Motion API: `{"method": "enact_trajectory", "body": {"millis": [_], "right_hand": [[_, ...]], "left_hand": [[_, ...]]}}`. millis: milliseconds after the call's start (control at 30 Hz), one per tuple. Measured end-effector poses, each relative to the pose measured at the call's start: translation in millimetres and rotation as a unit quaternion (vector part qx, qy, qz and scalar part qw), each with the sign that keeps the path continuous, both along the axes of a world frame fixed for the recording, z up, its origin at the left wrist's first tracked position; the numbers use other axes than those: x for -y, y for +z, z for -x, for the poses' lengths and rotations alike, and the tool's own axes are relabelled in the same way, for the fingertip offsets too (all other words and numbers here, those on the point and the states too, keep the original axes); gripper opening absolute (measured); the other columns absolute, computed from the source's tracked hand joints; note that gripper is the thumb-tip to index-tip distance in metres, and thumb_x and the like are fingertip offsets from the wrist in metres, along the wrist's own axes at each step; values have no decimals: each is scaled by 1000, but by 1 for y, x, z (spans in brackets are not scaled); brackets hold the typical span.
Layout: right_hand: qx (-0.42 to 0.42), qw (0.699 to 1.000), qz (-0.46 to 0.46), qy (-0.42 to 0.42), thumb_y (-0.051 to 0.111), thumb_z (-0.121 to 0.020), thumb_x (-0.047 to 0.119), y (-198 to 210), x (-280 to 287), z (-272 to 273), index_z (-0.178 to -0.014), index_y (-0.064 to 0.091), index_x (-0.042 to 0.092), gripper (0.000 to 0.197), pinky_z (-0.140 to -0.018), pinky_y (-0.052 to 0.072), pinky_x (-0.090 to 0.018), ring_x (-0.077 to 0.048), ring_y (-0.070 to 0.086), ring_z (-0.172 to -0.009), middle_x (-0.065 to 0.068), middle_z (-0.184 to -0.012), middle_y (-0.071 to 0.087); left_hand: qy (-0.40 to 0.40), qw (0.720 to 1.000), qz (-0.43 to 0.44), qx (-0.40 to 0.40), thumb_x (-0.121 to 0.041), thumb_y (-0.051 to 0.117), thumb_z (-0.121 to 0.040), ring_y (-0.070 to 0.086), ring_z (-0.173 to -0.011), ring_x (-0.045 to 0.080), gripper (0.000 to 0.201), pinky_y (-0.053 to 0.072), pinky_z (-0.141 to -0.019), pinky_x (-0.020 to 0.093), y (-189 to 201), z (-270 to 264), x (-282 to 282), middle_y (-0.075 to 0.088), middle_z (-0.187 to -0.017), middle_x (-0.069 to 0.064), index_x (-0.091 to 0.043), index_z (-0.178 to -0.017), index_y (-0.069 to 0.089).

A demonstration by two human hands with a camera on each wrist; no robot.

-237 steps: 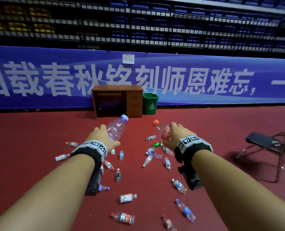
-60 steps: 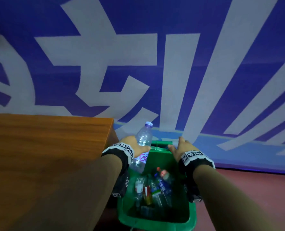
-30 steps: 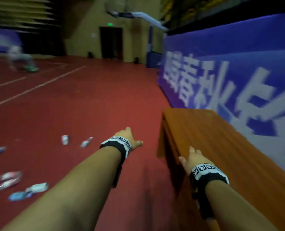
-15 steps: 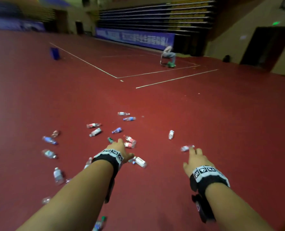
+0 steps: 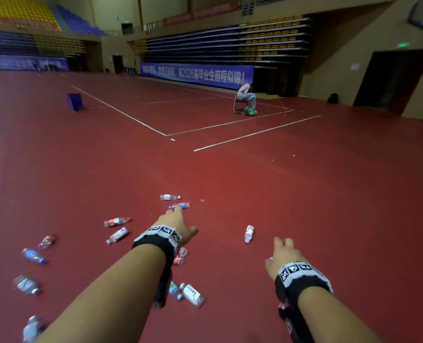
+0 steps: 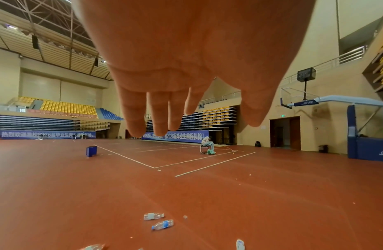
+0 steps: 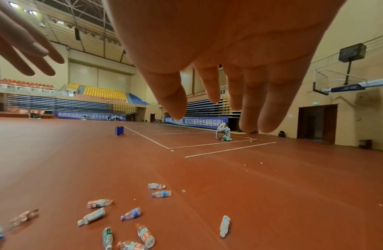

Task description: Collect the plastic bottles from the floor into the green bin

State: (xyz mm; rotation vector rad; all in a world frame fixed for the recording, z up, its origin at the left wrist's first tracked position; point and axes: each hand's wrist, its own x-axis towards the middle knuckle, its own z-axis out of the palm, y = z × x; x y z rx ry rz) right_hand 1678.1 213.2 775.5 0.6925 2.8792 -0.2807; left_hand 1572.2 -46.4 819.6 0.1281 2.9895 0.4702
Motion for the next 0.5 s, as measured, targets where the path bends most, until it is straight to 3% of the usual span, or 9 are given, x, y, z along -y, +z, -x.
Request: {"method": "enact_trajectory", "body": {"millis": [133,233,333,400,500], "right_hand": [[4,1000,-1,28,54,-93,32,6,-15,67,-151,21,21,68,-97,49,-46,-27,49,-122,-6,-146,26],[-3,999,-6,46,54,-93,31,6,-17,118,-150,25,21,64,-91,51,-40,-27,49,-123,-6,-146,28],[-3,999,-14,41,56,-92,32,6,-20,169,-151,24,20,68,-93,50,-40,-29,47,-126,-7,-149,27],[-16,999,-26,40,56,-94,33,9,-22,209,-152,22,20,69,-93,50,-40,-28,46,-126,-7,-149,26],[-26,998,-36,41,54,-95,32,21,-20,265,-152,21,20,67,-93,51,-39,-27,47,-125,-7,-148,26]], "left_hand": [[10,1000,8,12,-55,63,-83,55,-116,30,81,50,-94,40,-6,56,-19,50,-135,11,-15,-144,30],[15,1000,21,6,-54,61,-85,54,-117,31,75,48,-92,39,-9,101,-21,49,-134,11,-15,-142,33],[19,1000,11,9,-52,62,-84,55,-115,30,73,47,-89,36,-10,151,-22,49,-133,10,-17,-141,34],[20,1000,-7,-13,-51,62,-83,56,-112,30,63,47,-84,35,-9,191,-22,52,-129,10,-18,-132,41],[15,1000,-11,-19,-57,62,-82,52,-116,34,66,49,-91,41,-4,250,-24,51,-129,12,-15,-128,42]]}}
